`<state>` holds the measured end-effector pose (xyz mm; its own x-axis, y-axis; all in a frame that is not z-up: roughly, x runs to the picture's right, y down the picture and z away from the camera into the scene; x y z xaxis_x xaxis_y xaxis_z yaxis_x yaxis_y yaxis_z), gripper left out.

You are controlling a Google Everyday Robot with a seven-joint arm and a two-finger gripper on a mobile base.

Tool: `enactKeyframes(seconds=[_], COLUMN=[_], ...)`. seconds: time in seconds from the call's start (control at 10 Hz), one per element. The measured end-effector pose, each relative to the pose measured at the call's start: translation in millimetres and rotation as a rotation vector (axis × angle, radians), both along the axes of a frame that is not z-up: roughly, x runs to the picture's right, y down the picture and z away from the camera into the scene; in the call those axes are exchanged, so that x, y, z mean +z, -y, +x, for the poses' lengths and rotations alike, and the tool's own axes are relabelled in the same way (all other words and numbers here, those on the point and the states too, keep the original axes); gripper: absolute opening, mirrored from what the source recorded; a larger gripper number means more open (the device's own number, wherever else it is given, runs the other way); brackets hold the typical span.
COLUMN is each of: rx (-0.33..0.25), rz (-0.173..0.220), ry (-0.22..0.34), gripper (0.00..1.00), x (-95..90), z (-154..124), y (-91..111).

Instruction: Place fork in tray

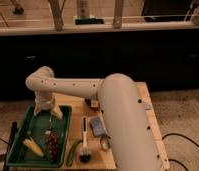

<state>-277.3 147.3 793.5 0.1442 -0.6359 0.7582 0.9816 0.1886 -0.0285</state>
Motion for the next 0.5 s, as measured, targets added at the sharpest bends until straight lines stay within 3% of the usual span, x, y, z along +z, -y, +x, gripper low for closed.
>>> enactKeyframes(seconds=[0.5], rx=[0.006], rz=[-0.002], ry=[-0.005], gripper=[0.80], x=[1.7], z=[0.3], y=[4.2])
